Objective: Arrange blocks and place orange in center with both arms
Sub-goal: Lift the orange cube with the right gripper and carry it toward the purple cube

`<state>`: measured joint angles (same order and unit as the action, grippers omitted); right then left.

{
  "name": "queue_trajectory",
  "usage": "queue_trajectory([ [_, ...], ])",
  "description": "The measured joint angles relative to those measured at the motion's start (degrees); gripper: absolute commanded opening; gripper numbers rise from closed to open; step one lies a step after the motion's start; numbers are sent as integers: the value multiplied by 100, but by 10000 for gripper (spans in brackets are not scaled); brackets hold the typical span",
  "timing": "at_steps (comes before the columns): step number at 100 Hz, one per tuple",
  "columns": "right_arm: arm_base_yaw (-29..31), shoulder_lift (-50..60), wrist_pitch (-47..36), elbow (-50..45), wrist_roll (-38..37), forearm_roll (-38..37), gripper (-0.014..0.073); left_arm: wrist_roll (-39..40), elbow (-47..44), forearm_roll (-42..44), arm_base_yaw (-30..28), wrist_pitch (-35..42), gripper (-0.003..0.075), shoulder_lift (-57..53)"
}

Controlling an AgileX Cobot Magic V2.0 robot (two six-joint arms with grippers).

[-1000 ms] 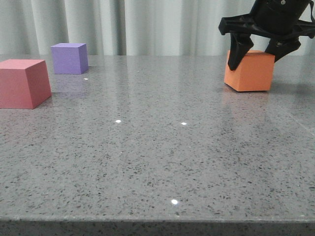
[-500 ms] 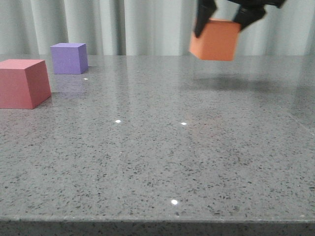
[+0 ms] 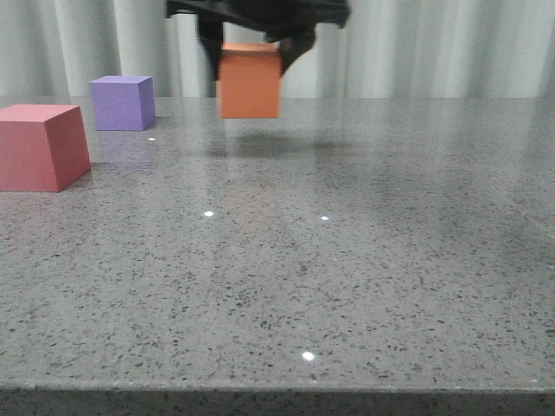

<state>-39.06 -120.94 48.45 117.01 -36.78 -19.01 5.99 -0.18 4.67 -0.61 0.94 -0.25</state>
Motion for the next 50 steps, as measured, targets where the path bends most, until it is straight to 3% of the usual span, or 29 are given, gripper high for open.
queue_trajectory([
  [23, -239, -625, 157, 798, -199, -20, 371, 0, 0, 0, 0, 0, -20, 0],
  [50, -264, -815, 353, 852, -514, -20, 371, 0, 0, 0, 0, 0, -20, 0],
])
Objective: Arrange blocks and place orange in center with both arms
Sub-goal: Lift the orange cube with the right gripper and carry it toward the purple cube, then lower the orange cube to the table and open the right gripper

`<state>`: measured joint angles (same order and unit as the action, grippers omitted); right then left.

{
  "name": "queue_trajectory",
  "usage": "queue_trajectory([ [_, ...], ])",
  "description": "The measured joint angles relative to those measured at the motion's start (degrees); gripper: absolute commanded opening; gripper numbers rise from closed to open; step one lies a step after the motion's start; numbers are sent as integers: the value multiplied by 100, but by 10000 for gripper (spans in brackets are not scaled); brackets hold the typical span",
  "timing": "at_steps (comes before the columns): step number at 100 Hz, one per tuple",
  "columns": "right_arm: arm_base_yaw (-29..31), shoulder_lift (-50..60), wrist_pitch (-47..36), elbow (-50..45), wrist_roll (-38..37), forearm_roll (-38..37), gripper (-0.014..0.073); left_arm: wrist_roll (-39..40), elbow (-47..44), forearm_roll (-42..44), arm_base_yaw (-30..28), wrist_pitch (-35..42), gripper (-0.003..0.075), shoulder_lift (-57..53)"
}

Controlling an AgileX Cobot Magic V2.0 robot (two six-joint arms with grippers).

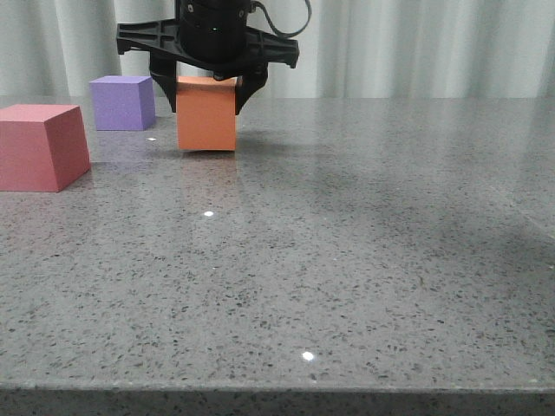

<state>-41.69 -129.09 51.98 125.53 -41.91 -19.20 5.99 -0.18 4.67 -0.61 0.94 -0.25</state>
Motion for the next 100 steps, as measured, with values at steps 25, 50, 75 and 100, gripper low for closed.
queue_trajectory([
  [25, 0, -35, 24, 0, -21, -12, 384, 0, 0, 0, 0, 0, -20, 0],
  [50, 0, -105, 13, 55, -21, -12, 533, 0, 0, 0, 0, 0, -20, 0],
  [75, 0, -198, 36, 154, -39, 20, 612, 0, 0, 0, 0, 0, -20, 0],
  [100, 0, -81, 266, 457, 152, 20, 612, 0, 0, 0, 0, 0, -20, 0],
])
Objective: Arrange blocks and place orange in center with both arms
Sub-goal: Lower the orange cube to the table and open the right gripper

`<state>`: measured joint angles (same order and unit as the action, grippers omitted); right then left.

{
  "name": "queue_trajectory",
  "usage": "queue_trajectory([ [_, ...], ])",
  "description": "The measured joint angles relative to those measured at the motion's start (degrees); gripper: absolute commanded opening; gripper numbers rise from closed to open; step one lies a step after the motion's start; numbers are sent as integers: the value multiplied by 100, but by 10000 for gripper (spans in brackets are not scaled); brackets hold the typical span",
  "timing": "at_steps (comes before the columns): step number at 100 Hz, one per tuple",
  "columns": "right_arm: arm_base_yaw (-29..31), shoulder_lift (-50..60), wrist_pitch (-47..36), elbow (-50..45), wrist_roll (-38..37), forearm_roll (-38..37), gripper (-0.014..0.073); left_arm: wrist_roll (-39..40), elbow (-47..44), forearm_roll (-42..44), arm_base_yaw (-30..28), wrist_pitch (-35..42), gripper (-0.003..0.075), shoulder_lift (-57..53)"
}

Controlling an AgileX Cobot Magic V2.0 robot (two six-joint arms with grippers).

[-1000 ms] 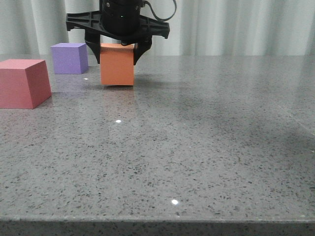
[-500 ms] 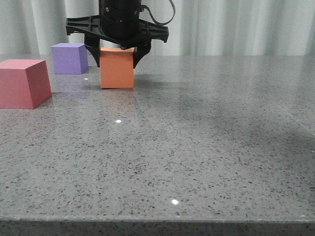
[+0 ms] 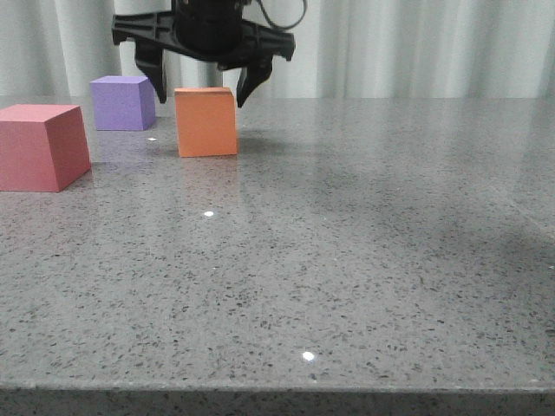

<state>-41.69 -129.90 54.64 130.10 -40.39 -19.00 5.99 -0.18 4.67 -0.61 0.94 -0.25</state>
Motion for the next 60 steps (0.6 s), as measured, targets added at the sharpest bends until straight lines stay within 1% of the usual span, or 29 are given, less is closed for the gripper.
queue_trajectory([
  [20, 0, 307, 396, 242, 422, 4, 612, 0, 0, 0, 0, 0, -20, 0],
  [27, 45, 462, 580, 267, 680, 13, 612, 0, 0, 0, 0, 0, -20, 0],
  [48, 402, 893, 1117, 282, 1633, 75, 612, 0, 0, 0, 0, 0, -20, 0],
  [60, 645, 1132, 1232, 282, 2080, 324, 612, 0, 0, 0, 0, 0, -20, 0],
])
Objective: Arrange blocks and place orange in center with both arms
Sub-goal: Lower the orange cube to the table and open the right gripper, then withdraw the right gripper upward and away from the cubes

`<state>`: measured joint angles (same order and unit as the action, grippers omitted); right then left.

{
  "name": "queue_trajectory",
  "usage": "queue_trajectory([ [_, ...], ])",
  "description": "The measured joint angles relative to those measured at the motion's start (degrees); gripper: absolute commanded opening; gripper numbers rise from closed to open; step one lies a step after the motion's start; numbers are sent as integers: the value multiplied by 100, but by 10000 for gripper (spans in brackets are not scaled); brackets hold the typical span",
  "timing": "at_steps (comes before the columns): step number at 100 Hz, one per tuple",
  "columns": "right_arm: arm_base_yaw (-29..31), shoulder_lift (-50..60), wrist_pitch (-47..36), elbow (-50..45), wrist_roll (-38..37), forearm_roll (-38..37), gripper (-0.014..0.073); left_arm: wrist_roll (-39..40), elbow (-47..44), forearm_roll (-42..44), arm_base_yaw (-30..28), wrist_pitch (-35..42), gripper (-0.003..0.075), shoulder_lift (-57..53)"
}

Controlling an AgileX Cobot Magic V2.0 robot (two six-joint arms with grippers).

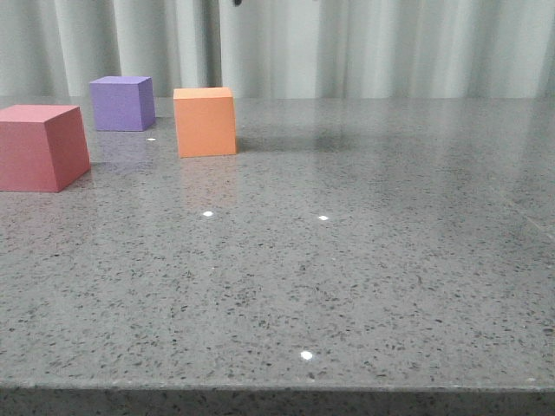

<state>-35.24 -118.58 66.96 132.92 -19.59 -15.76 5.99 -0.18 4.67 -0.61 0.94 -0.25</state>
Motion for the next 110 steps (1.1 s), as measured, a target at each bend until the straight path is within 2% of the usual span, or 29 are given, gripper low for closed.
queue_trajectory([
  [22, 322, 477, 94, -199, 576, 304, 612, 0, 0, 0, 0, 0, -20, 0],
  [41, 608, 1048, -10, -1134, 690, 341, 612, 0, 0, 0, 0, 0, -20, 0],
  [66, 961, 2551, -1094, -3604, 692, 341, 612, 0, 0, 0, 0, 0, -20, 0],
  [110, 1850, 6025, -3979, -8409, 64, 303, 612, 0, 0, 0, 0, 0, -20, 0],
])
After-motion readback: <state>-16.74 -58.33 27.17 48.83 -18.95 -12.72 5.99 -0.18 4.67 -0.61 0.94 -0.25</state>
